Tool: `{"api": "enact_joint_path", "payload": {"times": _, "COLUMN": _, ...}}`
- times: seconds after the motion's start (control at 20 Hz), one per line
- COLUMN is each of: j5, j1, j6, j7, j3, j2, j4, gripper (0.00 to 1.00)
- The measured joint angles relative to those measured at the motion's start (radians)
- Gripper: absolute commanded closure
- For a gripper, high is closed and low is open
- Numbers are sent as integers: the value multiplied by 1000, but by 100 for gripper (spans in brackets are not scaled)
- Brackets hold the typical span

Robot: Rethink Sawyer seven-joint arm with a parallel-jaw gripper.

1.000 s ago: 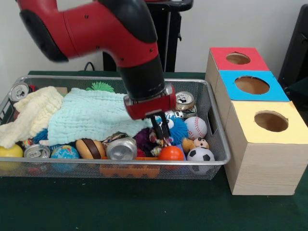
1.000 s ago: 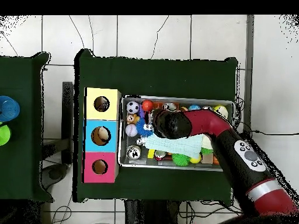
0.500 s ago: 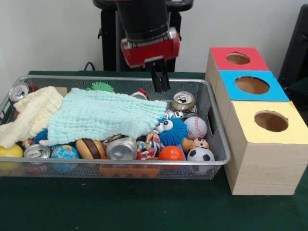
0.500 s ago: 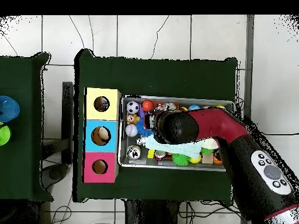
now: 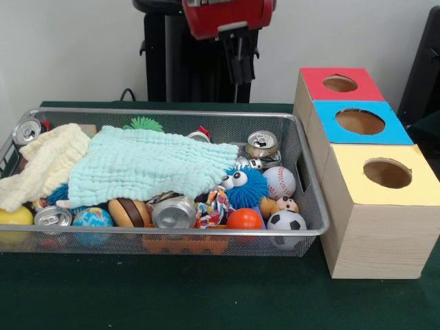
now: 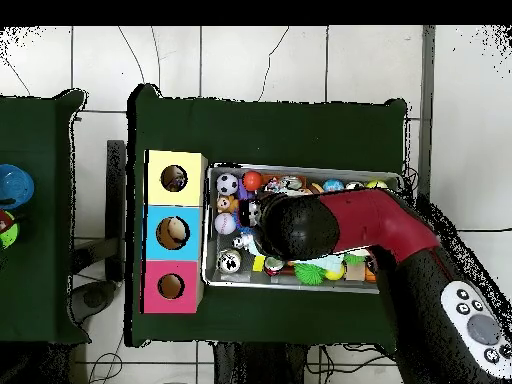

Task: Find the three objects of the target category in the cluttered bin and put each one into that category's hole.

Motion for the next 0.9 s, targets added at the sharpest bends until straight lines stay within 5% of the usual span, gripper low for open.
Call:
{"api": "enact_joint_path", "payload": {"times": 0.25, "j5": 9, "j1": 27, "j6": 0, "j7": 0, "j3": 0, "j2": -43, "j4": 28, "gripper": 100}}
{"api": "enact_joint_path", "payload": {"times": 0.3, "j5": 9, "j1": 42, "j6": 0, "j7": 0, "j3": 0, "j2": -51, "j4": 39, "gripper": 0}}
{"api": "enact_joint_path", "payload": {"times": 0.9, "j5": 9, "j1": 49, "j6": 0, "j7": 0, "j3": 0, "j2": -58, "j4": 73, "gripper": 0}}
